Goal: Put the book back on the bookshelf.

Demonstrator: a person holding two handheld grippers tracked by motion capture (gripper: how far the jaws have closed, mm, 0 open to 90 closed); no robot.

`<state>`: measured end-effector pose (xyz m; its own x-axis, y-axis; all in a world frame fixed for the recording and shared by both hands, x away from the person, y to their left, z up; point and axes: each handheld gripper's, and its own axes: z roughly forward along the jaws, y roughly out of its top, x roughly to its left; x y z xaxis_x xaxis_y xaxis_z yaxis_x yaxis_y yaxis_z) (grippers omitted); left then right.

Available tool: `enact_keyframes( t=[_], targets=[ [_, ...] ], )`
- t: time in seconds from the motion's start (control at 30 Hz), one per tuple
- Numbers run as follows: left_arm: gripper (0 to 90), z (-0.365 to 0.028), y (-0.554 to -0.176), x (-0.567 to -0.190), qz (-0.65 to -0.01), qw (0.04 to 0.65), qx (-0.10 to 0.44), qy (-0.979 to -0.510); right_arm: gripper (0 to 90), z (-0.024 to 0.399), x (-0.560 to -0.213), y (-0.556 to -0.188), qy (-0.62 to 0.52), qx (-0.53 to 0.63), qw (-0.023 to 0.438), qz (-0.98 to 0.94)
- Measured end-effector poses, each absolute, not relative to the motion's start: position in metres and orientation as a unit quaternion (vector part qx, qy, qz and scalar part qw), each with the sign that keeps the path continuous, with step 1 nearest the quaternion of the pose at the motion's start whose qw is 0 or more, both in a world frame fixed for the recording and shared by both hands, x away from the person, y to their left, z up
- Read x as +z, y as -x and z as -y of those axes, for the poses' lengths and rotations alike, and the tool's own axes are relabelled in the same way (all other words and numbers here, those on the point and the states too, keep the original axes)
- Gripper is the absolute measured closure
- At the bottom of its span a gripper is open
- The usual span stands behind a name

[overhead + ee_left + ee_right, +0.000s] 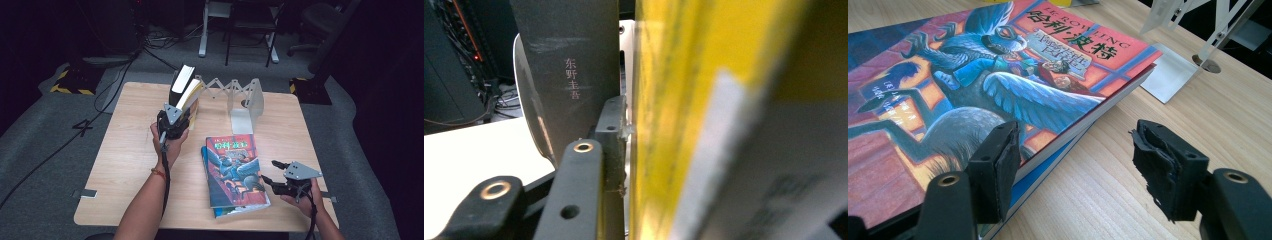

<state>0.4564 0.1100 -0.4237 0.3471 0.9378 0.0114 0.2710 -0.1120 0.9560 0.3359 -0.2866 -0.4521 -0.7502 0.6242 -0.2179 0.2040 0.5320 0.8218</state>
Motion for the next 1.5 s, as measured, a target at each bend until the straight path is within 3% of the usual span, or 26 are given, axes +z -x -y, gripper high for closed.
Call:
enact_keyframes(
  t=[0.4, 0.57, 0.67, 0.83, 1.03, 1.5],
  targets=[
    [48.7, -0.121, -0.447, -0.43, -0.441, 0.477, 0.312, -0.694, 35.6, 0.284, -0.453, -0.335, -0.235, 0.41, 0.248, -0.846],
    [47.6, -0.122, -0.438, -0.443, -0.425, 0.481, 0.297, -0.707, 36.0, 0.283, -0.454, -0.335, -0.234, 0.405, 0.246, -0.849],
    [69.0, -0.115, -0.429, -0.447, -0.41, 0.467, 0.328, -0.712, 36.0, 0.282, -0.455, -0.335, -0.232, 0.401, 0.244, -0.852],
    [70.6, -0.115, -0.427, -0.448, -0.425, 0.47, 0.328, -0.701, 35.9, 0.279, -0.456, -0.334, -0.225, 0.395, 0.241, -0.858],
    [74.7, -0.129, -0.43, -0.447, -0.481, 0.488, 0.318, -0.655, 35.8, 0.279, -0.457, -0.334, -0.227, 0.395, 0.238, -0.858],
    [74.8, -0.107, -0.449, -0.444, -0.514, 0.472, 0.328, -0.637, 35.7, 0.278, -0.458, -0.335, -0.224, 0.395, 0.235, -0.859]
  ],
)
